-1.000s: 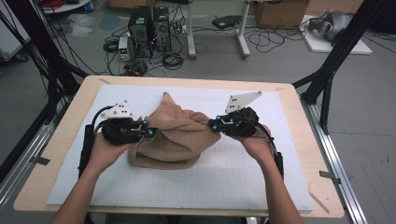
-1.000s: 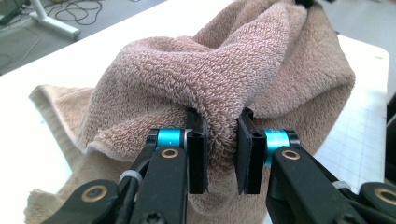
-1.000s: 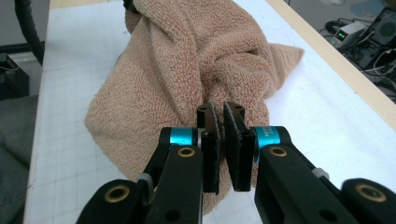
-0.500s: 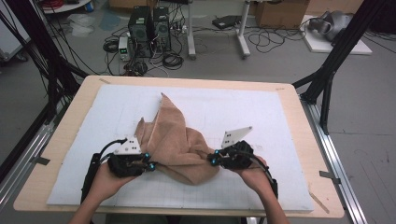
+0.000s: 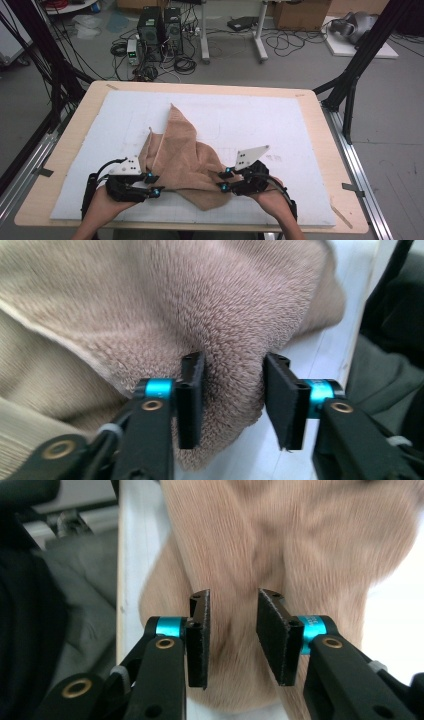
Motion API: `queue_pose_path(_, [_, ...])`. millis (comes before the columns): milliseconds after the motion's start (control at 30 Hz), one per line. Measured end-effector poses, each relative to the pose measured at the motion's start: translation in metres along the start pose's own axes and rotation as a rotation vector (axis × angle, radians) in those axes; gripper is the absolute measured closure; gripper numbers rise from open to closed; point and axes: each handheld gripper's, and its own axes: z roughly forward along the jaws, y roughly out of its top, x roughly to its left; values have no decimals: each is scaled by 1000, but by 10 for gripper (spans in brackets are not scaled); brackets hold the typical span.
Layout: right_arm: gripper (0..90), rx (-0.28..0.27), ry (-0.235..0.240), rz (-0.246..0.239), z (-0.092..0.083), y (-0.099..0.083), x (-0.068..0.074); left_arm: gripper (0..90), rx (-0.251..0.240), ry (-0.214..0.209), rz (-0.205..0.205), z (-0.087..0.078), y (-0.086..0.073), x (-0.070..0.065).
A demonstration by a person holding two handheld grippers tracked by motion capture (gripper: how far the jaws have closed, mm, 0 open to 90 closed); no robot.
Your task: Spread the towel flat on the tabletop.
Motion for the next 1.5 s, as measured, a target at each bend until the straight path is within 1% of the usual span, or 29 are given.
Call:
queue_pose_path(133, [604, -32, -56, 5, -16, 11, -12, 532, -65, 19, 19, -13, 23, 4])
queue_pose_path(167, [603, -37, -76, 14, -18, 13, -17, 526, -65, 19, 19, -13, 23, 4])
queue_pose_path(233, [591, -36, -105, 29, -18, 16, -27, 512, -76, 47, 25, -15, 32, 10])
queue_pose_path(267, [591, -34, -110, 36, -16, 17, -32, 507, -77, 77, 28, -12, 39, 18])
queue_pose_path(333, [581, -29, -125, 51, -10, 18, -43, 499, -74, 93, 24, -9, 42, 23])
queue_pose_path(400, [572, -21, -132, 64, -1, 19, -53, 499, -46, 121, 18, 6, 50, 37])
queue_pose_path(433, [551, -12, -140, 82, 4, 21, -56, 499, -46, 121, 18, 6, 50, 37])
queue_pose_path(533, [517, 11, -134, 83, 21, 26, -59, 492, 30, 134, 6, 33, 53, 55])
queue_pose_path(567, [517, 11, -134, 83, 21, 26, -59, 483, 30, 134, 6, 33, 53, 55])
queue_pose_path(600, [505, 46, -119, 88, 34, 26, -63, 470, 70, 146, -8, 42, 51, 61])
queue_pose_path(633, [503, 64, -118, 102, 38, 25, -65, 455, 129, 163, -28, 52, 47, 70])
queue_pose_path(667, [505, 73, -109, 126, 42, 22, -70, 446, 129, 163, -28, 52, 47, 70])
queue_pose_path(700, [505, 73, -109, 126, 42, 22, -70, 446, 150, 158, -49, 58, 44, 74])
queue_pose_path(767, [572, 76, -70, 168, 49, 15, -76, 431, 167, 122, -94, 64, 37, 81])
queue_pose_path(800, [611, 73, -54, 167, 51, 11, -77, 445, 165, 110, -94, 65, 35, 82])
queue_pose_path(833, [732, 86, 0, 181, 57, 5, -79, 541, 166, 94, -105, 66, 34, 83])
queue_pose_path(867, [786, 98, 6, 179, 59, 3, -78, 620, 167, 86, -104, 66, 34, 83])
queue_pose_path(900, [786, 98, 6, 179, 59, 3, -78, 620, 171, 84, -88, 66, 34, 82])
queue_pose_path(933, [816, 112, 15, 173, 62, 2, -78, 682, 175, 94, -73, 65, 35, 80])
queue_pose_path(967, [842, 110, 13, 156, 62, 1, -76, 798, 176, 108, -61, 64, 36, 78])
queue_pose_path(1033, [846, 93, 13, 155, 59, 1, -76, 833, 170, 117, -44, 60, 37, 77])
queue_pose_path(1067, [849, 54, -3, 160, 49, 2, -77, 862, 153, 116, -52, 57, 38, 78])
queue_pose_path(1133, [849, 43, -10, 165, 45, 3, -77, 867, 143, 118, -63, 56, 38, 78])
queue_pose_path(1233, [849, 13, -71, 162, 18, 7, -80, 876, 120, 129, -64, 52, 40, 80])
queue_pose_path(1267, [849, 6, -85, 159, 10, 9, -80, 877, 88, 137, -67, 48, 43, 79])
queue_pose_path(1367, [849, -14, -132, 151, -13, 13, -80, 879, 42, 140, -70, 42, 49, 78])
queue_pose_path(1400, [849, -17, -151, 146, -21, 15, -79, 882, -10, 133, -71, 35, 56, 76])
queue_pose_path(1467, [849, -31, -183, 131, -35, 20, -77, 898, -27, 138, -64, 32, 60, 74])
queue_pose_path(1500, [849, -31, -183, 131, -35, 20, -77, 898, -41, 136, -59, 30, 63, 72])
